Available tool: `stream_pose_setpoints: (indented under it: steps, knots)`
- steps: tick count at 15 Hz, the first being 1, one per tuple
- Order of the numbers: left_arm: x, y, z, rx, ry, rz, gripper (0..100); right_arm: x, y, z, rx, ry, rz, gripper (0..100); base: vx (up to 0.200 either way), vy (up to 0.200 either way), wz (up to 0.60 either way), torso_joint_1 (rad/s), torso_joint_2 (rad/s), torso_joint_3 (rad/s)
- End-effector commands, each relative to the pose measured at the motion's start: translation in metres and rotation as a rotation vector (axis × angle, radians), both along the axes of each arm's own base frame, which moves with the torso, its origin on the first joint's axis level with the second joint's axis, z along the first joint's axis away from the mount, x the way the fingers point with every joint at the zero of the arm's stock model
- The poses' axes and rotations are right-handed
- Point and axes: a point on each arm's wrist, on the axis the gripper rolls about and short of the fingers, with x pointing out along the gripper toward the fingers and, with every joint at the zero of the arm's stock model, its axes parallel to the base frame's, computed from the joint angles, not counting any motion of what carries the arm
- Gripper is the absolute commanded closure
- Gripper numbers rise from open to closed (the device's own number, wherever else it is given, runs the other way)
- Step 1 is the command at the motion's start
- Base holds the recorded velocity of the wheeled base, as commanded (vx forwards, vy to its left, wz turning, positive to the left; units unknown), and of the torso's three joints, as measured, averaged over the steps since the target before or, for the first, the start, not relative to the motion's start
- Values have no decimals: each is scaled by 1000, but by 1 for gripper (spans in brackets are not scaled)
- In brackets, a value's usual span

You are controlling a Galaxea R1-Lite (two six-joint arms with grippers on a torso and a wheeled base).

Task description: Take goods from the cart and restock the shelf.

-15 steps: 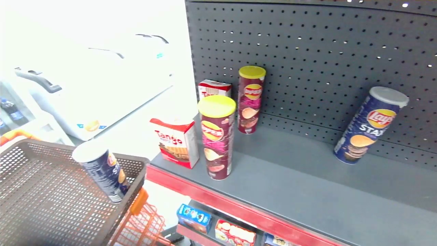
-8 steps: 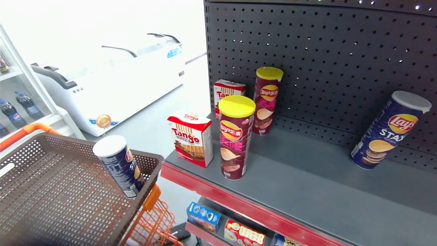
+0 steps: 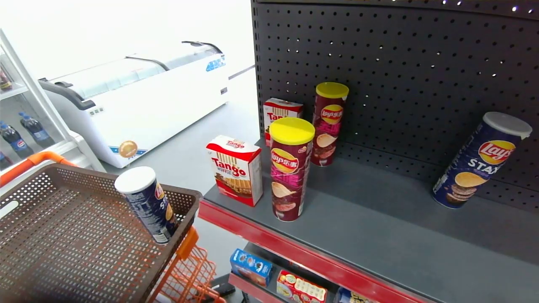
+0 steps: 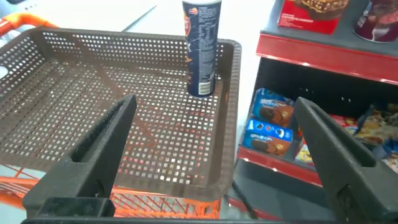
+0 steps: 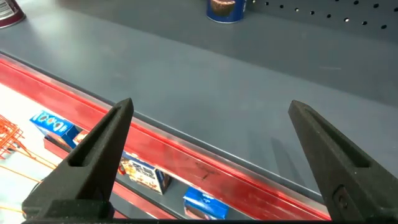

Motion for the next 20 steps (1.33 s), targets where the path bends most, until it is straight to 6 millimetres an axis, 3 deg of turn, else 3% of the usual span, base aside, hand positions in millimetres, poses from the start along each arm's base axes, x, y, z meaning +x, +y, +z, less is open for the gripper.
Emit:
stream_pose_setpoints:
  steps: [1, 7, 13, 20]
  knots:
    - [37, -2, 44, 9, 146, -76, 0, 0, 0, 0, 1, 1, 1, 0, 0, 0, 0, 0, 0, 0]
    - [108, -8, 40, 38, 283, -78, 0, 0, 0, 0, 1, 1, 1, 0, 0, 0, 0, 0, 0, 0]
    - [163, -10, 26, 79, 285, 14, 0, 0, 0, 0, 1, 1, 1, 0, 0, 0, 0, 0, 0, 0]
    - [209, -5, 9, 66, 309, 63, 0, 0, 0, 0, -1, 1, 1, 0, 0, 0, 0, 0, 0, 0]
